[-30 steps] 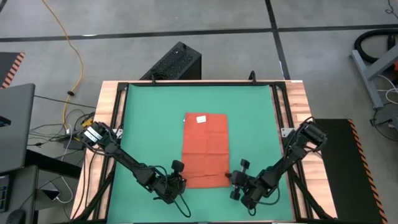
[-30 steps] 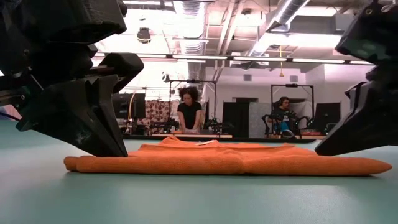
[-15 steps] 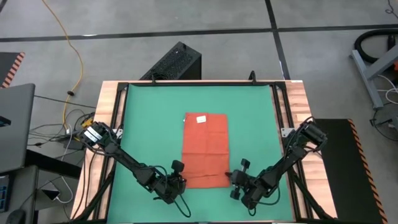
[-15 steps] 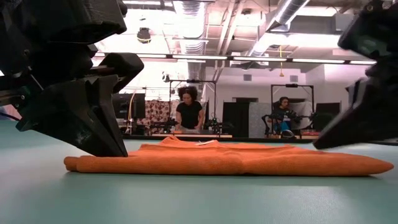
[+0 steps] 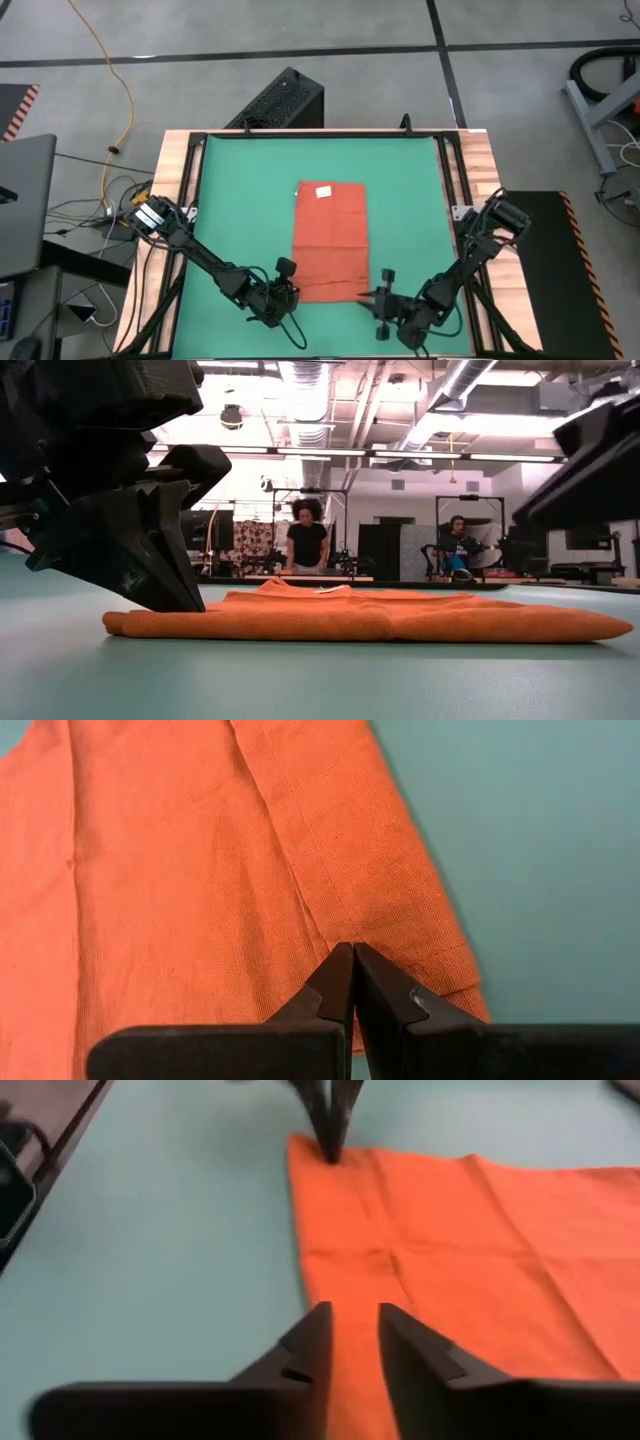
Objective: Roll towel into tight, uniform cylinder
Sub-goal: Roll the orange table napkin
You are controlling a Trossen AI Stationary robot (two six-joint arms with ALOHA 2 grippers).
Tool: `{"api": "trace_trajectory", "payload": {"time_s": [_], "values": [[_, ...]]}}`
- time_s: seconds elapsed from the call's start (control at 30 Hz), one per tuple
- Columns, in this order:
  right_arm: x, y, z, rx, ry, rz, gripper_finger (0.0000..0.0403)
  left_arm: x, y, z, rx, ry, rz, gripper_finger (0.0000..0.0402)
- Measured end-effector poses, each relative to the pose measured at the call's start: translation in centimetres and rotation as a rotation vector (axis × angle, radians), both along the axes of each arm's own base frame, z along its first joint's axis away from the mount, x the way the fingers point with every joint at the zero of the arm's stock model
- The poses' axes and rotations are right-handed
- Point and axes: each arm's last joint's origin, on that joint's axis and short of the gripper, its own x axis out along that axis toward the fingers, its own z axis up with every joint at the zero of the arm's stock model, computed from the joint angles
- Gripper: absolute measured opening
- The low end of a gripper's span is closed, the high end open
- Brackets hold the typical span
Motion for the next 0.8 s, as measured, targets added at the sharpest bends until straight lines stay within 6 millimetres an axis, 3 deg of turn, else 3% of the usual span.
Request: {"api": "trace_trajectory", "payload": {"time_s": [0.2, 0.27, 0.63, 0.8], "values": [[0.8, -0.9, -0.2, -0.083, 0.078, 0.084, 0.0237, 0.0, 0.0, 0.0, -0.006, 0.0, 0.006, 0.0], [0.8, -1.3, -0.6, -0.078, 0.096, 0.1, 0.0259, 0.0, 0.0, 0.0, -0.011, -0.001, 0.012, 0.0], [-1.5, -2.8, -3.1, 0.009, 0.006, 0.125, 0.0255, 0.1, 0.1, 0.0, -0.01, -0.002, 0.019, 0.0], [-1.8, -3.3, -3.3, 0.02, -0.046, 0.144, 0.0254, 0.3, 0.5, 0.0, -0.014, 0.001, 0.027, 0.0]]}}
